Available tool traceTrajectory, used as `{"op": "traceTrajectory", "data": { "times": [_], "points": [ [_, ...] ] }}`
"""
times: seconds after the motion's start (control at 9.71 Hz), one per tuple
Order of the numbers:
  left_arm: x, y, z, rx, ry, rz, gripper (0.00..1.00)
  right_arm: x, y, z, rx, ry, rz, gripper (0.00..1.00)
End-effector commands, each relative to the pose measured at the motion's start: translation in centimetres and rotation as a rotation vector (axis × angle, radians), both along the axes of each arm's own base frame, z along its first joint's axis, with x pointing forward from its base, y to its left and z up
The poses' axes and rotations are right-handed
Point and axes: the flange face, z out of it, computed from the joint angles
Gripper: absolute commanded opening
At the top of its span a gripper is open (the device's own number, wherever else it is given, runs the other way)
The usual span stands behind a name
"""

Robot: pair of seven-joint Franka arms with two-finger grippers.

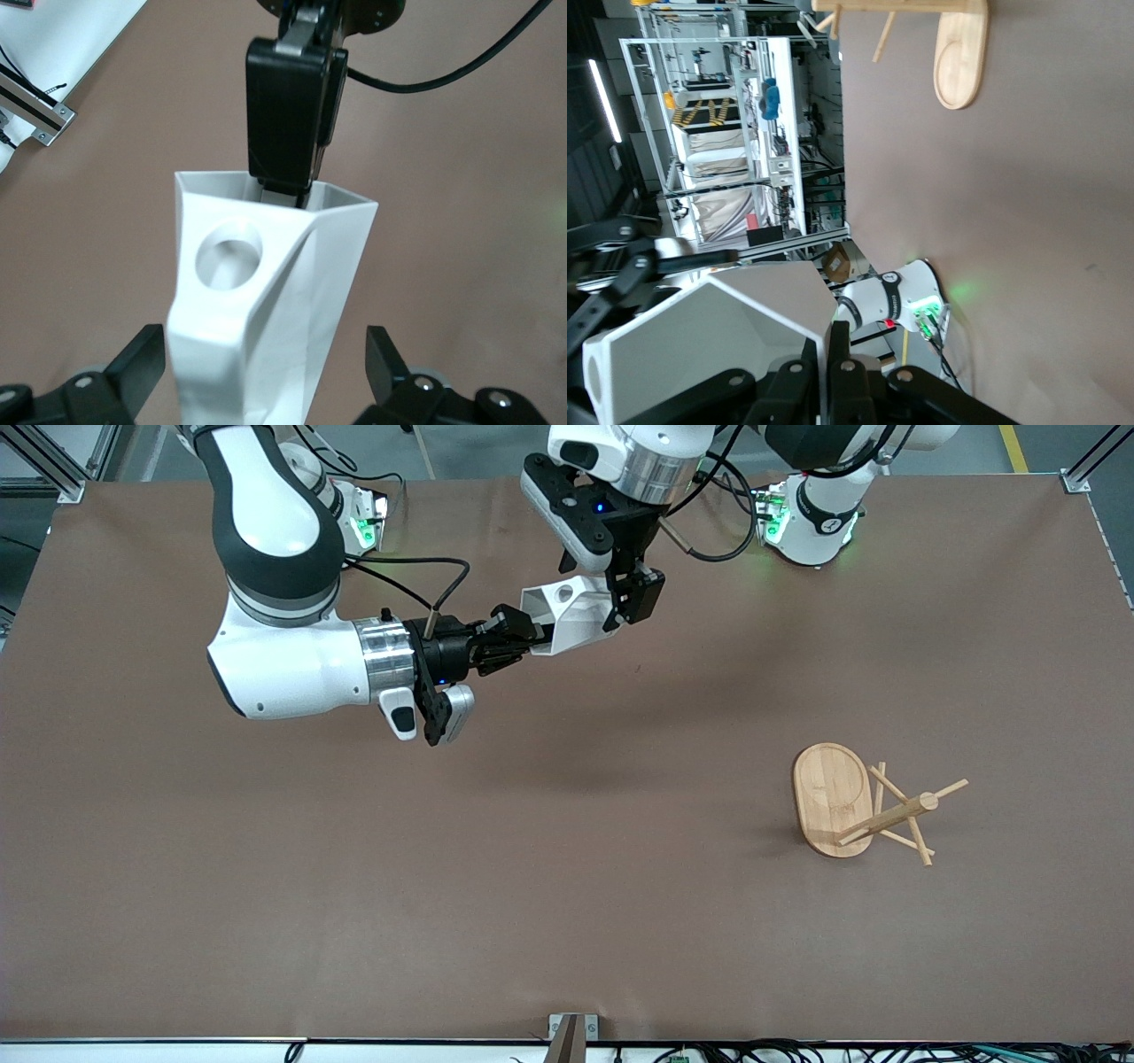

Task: Hang cup on rack
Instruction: 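Grasp the cup rim with the left gripper, then open the right gripper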

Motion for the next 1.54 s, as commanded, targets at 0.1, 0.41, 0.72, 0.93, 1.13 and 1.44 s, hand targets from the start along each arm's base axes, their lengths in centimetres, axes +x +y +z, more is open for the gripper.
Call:
{"op": "traceTrajectory", "data": {
  "times": [0.1,0.41,0.72,0.93,1.13,1.44],
  "points": [
    [0.5,-0.2,-2.6,0.032,0.024,-0.039,0.78,0.4,0.3,1.8,0.048,-0.004,-0.012,0.02],
    [1.2,0.5,-2.1,0.029,0.016,-0.03,0.1,0.2,0.4,2.1,0.05,-0.01,-0.01,0.02],
    [3.5,3.0,-1.9,0.034,0.009,0.045,0.05,0.2,0.4,2.3,0.049,-0.01,-0.009,0.08],
    [6.0,6.8,-1.6,0.046,0.015,0.118,0.01,0.4,0.4,2.9,0.051,-0.01,-0.013,1.0],
    [7.2,9.3,-1.7,0.068,0.038,0.162,0.01,0.9,-0.5,3.1,0.04,-0.028,-0.022,1.0],
    [9.4,13.3,-2.8,0.084,0.1,0.331,0.01,3.1,-5.4,1.6,-0.151,-0.117,-0.069,1.0]
  ]
}}
